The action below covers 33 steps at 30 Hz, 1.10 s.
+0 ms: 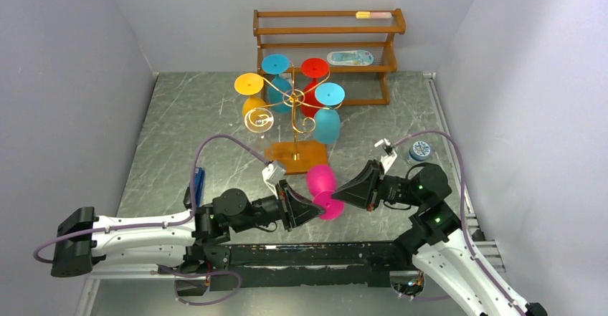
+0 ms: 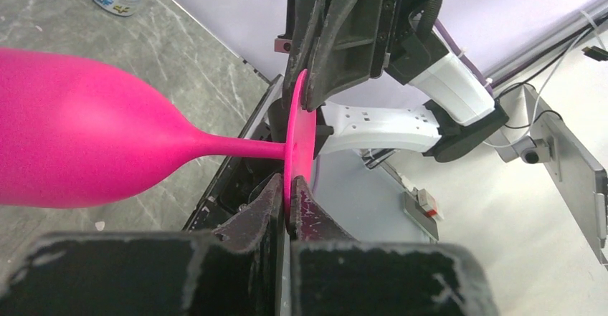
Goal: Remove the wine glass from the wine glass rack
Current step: Place the wine glass at the center of the board.
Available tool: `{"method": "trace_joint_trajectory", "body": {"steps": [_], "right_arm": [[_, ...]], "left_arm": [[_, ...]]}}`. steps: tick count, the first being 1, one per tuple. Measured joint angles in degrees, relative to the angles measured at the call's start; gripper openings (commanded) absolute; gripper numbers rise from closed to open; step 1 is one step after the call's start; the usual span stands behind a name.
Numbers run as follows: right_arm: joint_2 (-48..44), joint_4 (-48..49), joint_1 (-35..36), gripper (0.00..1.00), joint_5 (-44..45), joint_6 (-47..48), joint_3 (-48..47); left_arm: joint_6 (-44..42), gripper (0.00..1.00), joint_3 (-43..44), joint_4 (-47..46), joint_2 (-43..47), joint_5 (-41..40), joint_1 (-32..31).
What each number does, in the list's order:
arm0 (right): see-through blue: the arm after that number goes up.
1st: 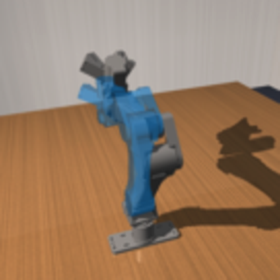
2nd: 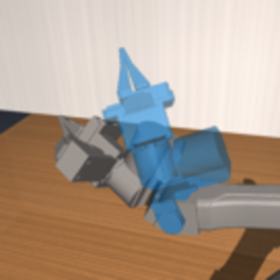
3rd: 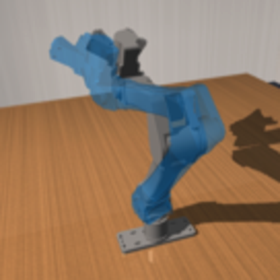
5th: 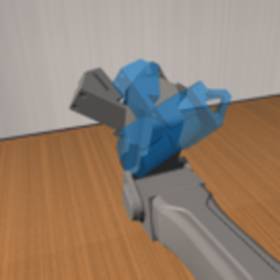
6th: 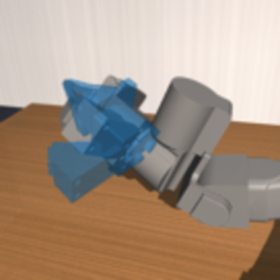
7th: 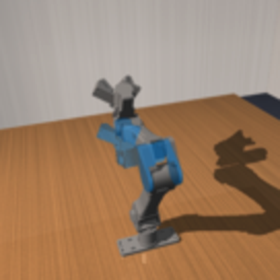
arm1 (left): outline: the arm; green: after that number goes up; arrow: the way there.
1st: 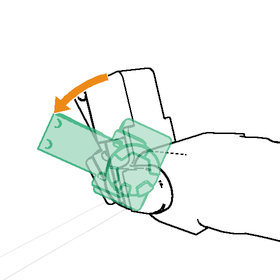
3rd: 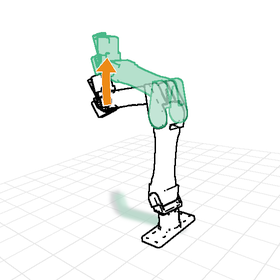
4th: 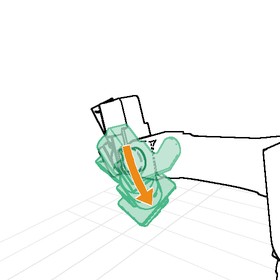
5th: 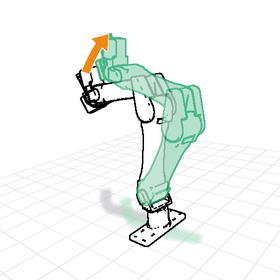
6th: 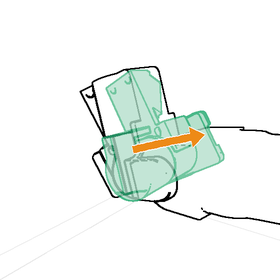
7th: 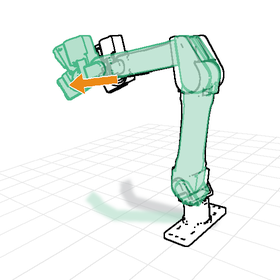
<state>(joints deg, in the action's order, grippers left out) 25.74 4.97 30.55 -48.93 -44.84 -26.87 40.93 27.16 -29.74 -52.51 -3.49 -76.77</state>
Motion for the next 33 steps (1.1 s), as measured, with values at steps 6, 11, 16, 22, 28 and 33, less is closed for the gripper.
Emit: {"method": "trace_joint_trajectory", "body": {"steps": [6,11,16,22,28,33], "right_arm": [[-0.9,-0.2,0.0,0.0,-0.26,2.16,-0.79],[-4.09,-2.1,0.04,0.0,1.66,3.82,-0.9],[-8.79,-2.54,0.04,0.0,3.78,5.77,-0.83],[-10.25,-2.29,0.07,0.0,4.83,6.75,-0.74],[-10.23,-2.32,0.07,0.0,4.98,6.8,-0.63],[-10.08,-2.29,0.07,0.0,5.01,6.64,-0.63]], "left_arm": [[0.22,0.34,0.76,0.42,0.22,0.79,0.0],[0.59,0.46,2.73,0.63,-2.05,1.25,0.0],[2.67,0.44,3.39,-0.94,-6.03,2.1,-0.76],[5.31,0.42,2.38,-5.33,-7.15,1.79,-1.64],[7.21,0.42,-0.04,-11.41,-7.85,0.7,-1.81],[7.34,0.41,-1.36,-15.04,-7.87,-0.15,-1.81]]}}
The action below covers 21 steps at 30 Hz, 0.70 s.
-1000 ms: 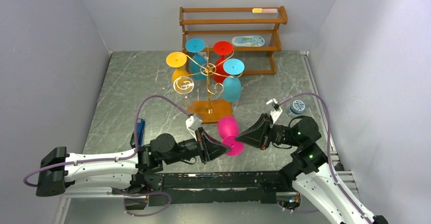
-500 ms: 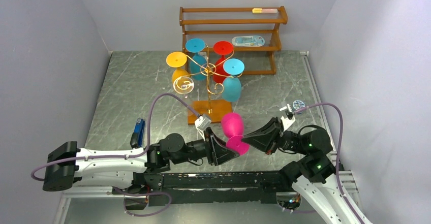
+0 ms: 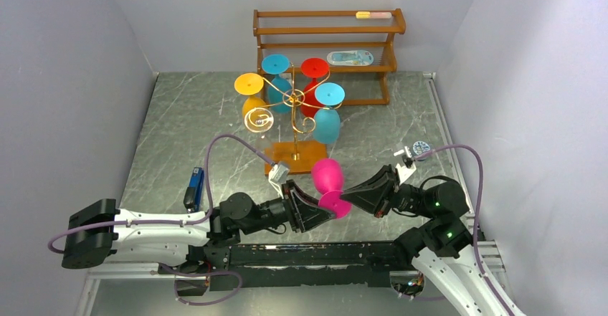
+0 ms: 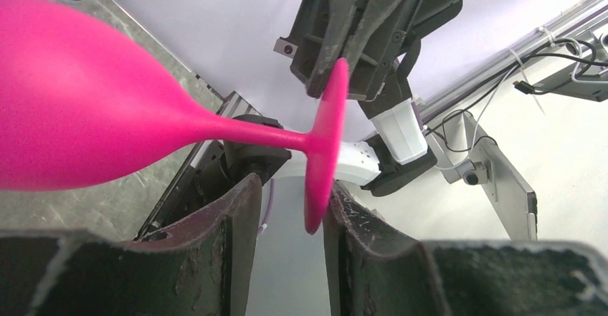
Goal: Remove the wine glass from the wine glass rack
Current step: Place the wine glass at the center of the board.
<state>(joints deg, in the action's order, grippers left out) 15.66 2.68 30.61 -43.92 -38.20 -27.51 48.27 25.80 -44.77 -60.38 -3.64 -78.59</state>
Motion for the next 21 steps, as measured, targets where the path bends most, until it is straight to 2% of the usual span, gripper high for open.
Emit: {"method": "trace_joint_trajectory", "body": {"steps": [3,8,11,13,14,16,18,21], "right_arm": [[1.18,-0.02,0.0,0.0,-0.17,-0.26,-0.02],[3.43,-0.76,0.0,0.0,-0.15,-0.33,-0.02],[3.34,-0.81,0.0,0.03,0.22,-0.55,-0.09],[3.1,-0.85,0.0,0.2,0.26,-0.74,-0.42],[2.97,-0.9,0.0,0.32,0.31,-1.01,-0.57],[2.84,-0.96,0.07,0.45,0.57,-1.84,-1.11],[2.84,-1.62,0.09,0.54,1.79,-1.79,-2.49],[2.84,-4.57,0.11,0.59,4.55,-0.9,-6.21]], "left_arm": [[-1.11,0.37,0.0,-0.66,0.0,0.0,0.0],[-3.15,0.23,0.15,-0.76,-0.7,0.52,0.0],[-4.52,0.06,0.81,0.28,-0.96,1.36,0.0],[-5.33,0.05,1.14,0.98,-0.87,1.53,0.02],[-5.66,0.05,1.4,1.4,-0.74,1.6,0.02],[-6.56,0.05,1.79,2.49,-0.28,2.14,0.02],[-7.67,0.05,1.84,3.93,0.39,3.43,0.0],[-9.81,0.05,1.79,5.7,1.33,5.55,0.0]]}}
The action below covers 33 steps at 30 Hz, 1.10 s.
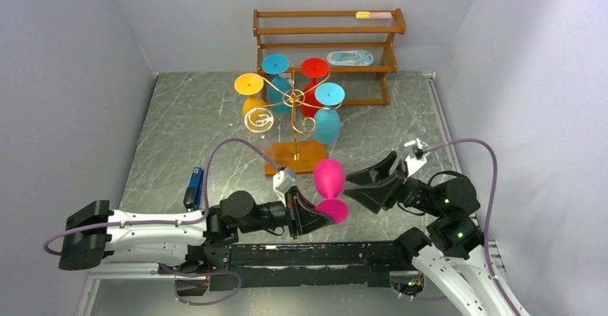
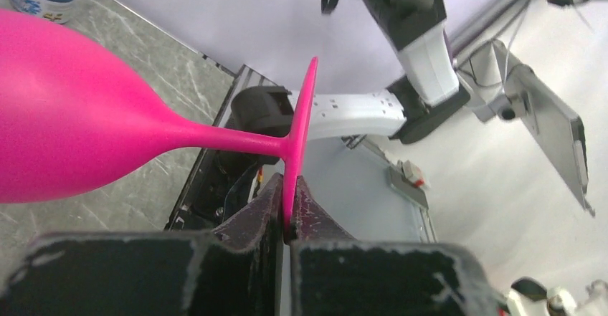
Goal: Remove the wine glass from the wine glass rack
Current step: Place the wine glass at the center of the board.
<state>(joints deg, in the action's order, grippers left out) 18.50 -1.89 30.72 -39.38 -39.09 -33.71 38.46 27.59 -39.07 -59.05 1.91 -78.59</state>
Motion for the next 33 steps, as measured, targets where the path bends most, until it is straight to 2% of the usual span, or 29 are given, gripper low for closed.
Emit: {"method": "trace_joint_trajectory", "body": {"steps": [4,7,12,15,22,33], "right_arm": [[0.04,-5.44,0.0,0.65,6.71,2.29,-5.6],[1.18,-11.74,0.0,0.69,15.63,3.63,-9.6],[5.95,-21.0,0.0,0.7,28.39,3.32,-11.58],[9.07,-23.65,0.0,0.7,30.27,3.39,-10.75],[16.59,-26.14,0.0,0.73,27.67,5.4,-11.61],[25.0,-24.41,-0.02,0.76,8.17,10.73,-16.41]], "left_arm": [[-4.28,0.05,-1.03,1.36,2.86,5.22,-0.02],[-8.22,0.05,-2.99,2.71,6.58,8.02,-0.33],[-17.86,0.05,-3.08,11.21,10.08,8.55,-2.95],[-24.17,0.05,-2.12,17.27,9.31,8.31,-4.66],[-37.18,0.05,-0.79,24.83,6.12,6.21,-6.16],[-55.21,0.05,-3.45,25.68,11.58,1.36,-6.38]]}}
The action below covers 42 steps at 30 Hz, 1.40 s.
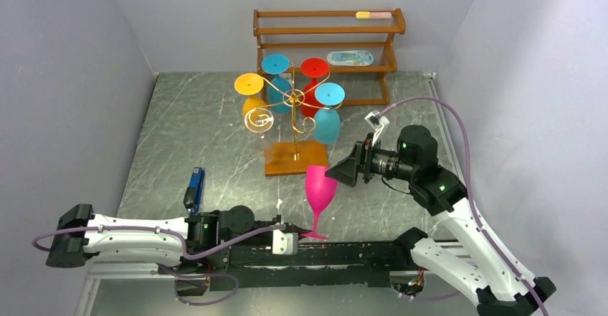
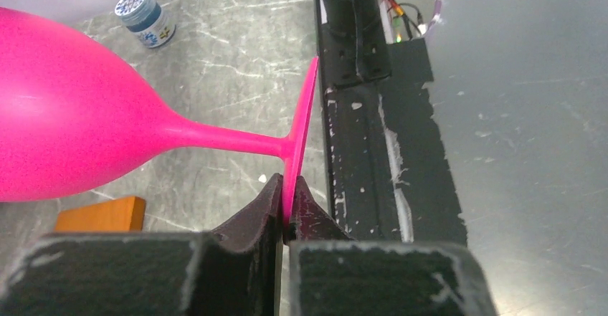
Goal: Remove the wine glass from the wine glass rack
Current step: Place the wine glass at the center of the board.
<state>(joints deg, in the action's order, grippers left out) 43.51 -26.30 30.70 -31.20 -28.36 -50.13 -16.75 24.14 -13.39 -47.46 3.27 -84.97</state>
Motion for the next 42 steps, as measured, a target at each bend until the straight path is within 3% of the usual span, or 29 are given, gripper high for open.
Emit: {"method": "trace_joint_trajectory", "body": {"steps": [8,23,36,42], "right_arm": [[5.88,0.17,0.0,0.64,-12.26,2.75,-3.98],[7.28,1.62,-0.46,0.29,-19.93,4.39,-3.74],[7.65,3.96,-0.72,0.29,-23.96,2.34,-2.67],[7.63,3.52,-0.74,0.21,-24.98,2.49,-2.67]], "left_arm": [[-5.4,0.05,0.11,2.95,-2.19,-1.75,0.0],[-10.73,0.05,0.13,6.12,-1.95,-5.62,-0.74],[-13.05,0.05,0.37,8.04,-1.6,-6.51,-1.07],[-14.14,0.05,0.94,8.09,-2.84,-6.45,-1.14]]}}
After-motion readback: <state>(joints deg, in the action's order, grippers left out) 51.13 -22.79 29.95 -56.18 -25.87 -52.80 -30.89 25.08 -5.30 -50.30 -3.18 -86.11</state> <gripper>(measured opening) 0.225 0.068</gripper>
